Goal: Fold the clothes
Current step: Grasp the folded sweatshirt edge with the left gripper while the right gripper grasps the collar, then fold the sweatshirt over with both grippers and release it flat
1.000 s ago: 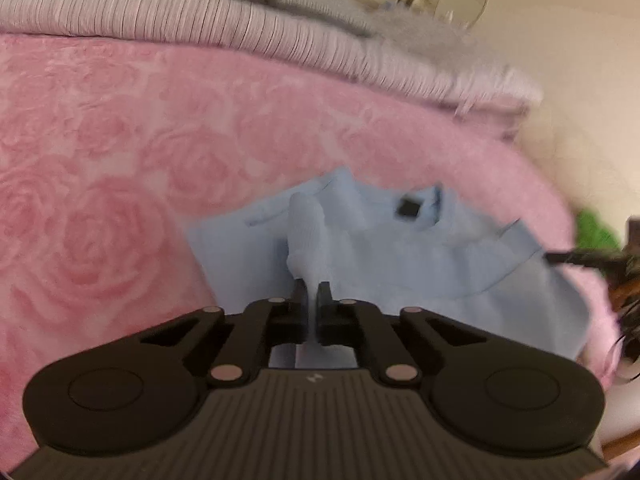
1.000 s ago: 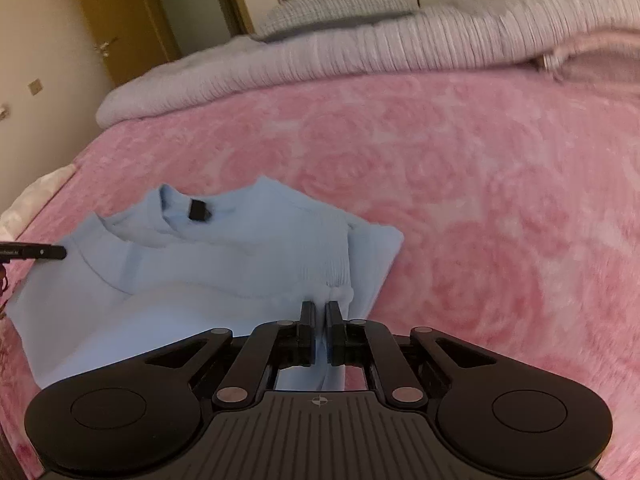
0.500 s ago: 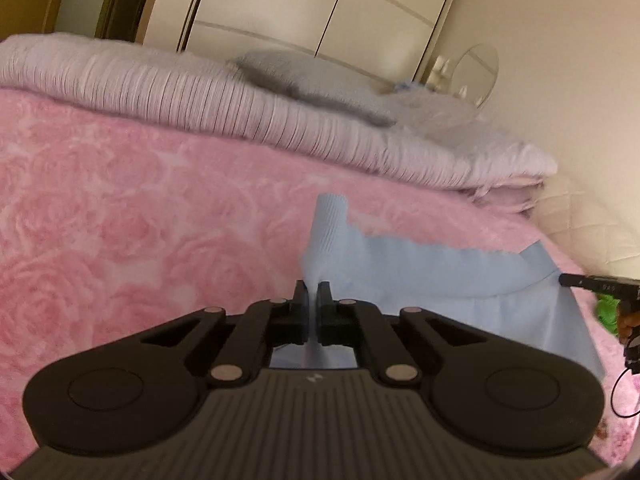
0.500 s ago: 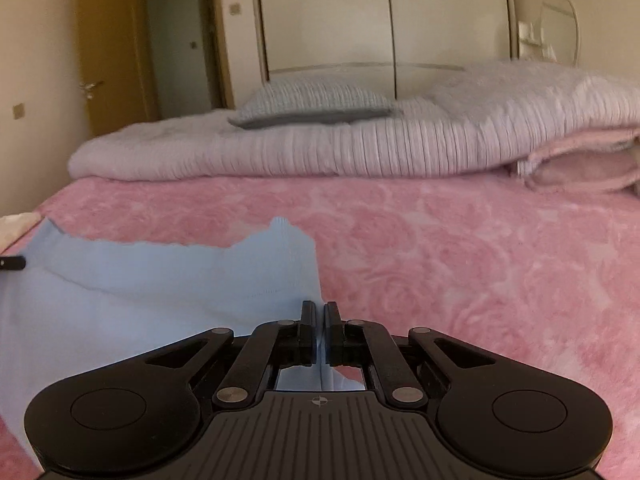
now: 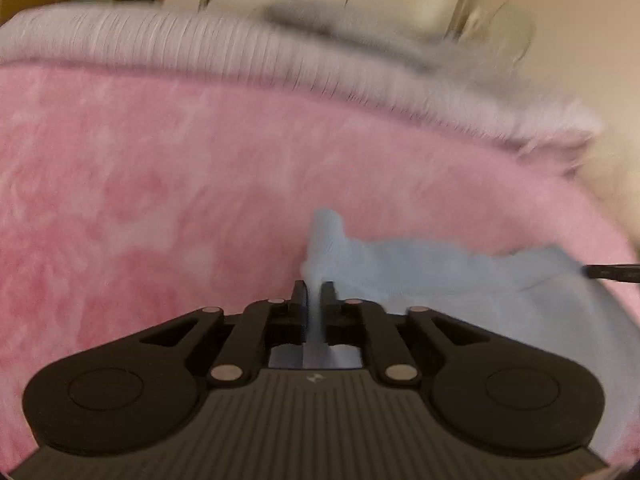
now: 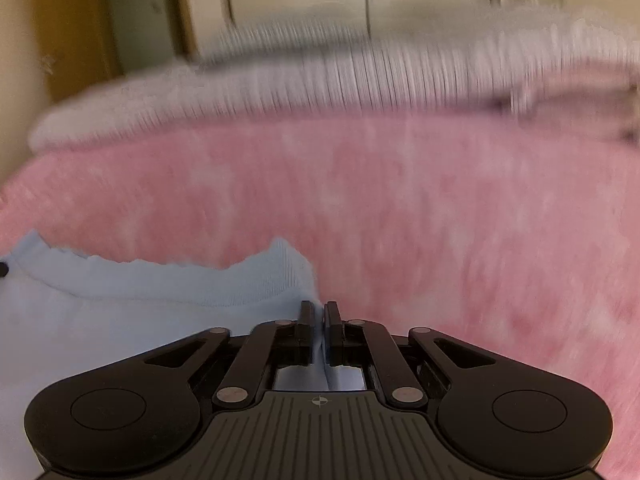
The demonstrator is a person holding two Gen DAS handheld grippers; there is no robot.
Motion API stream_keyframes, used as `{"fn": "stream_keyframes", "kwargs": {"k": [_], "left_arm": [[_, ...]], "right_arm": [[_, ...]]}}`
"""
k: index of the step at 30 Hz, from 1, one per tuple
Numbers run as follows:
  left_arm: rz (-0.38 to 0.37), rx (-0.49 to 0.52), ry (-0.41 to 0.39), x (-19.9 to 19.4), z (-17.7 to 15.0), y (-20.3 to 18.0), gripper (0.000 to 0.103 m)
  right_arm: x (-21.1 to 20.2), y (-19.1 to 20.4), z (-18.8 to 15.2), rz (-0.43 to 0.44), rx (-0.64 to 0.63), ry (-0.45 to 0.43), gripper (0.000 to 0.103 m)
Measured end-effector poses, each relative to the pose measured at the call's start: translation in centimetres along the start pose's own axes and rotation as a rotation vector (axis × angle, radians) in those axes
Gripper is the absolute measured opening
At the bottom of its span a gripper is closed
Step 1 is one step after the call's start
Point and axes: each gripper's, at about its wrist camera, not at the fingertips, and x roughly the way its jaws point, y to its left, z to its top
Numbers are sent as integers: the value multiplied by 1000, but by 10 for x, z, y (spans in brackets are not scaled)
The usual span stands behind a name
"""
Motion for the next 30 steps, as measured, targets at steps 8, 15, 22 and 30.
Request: {"fn": "stream_keyframes", "kwargs": {"k": [8,15,22,30], "left_arm": [[39,-212,-31,-87,-22,28,29],[-108,-630,-5,-174,-101,22,35],[-284,-941,-17,-156,-147,6,37],[-151,-859,-32,-127,-137,5,16]], "right_arm": [[-100,-17,-37,-42,313,-157,50],[-171,-19,-136,159,751,-137,50],[-157,-6,-170,266,1005,-96,62],[-121,-7,-153,234,1078,-144,28]]}}
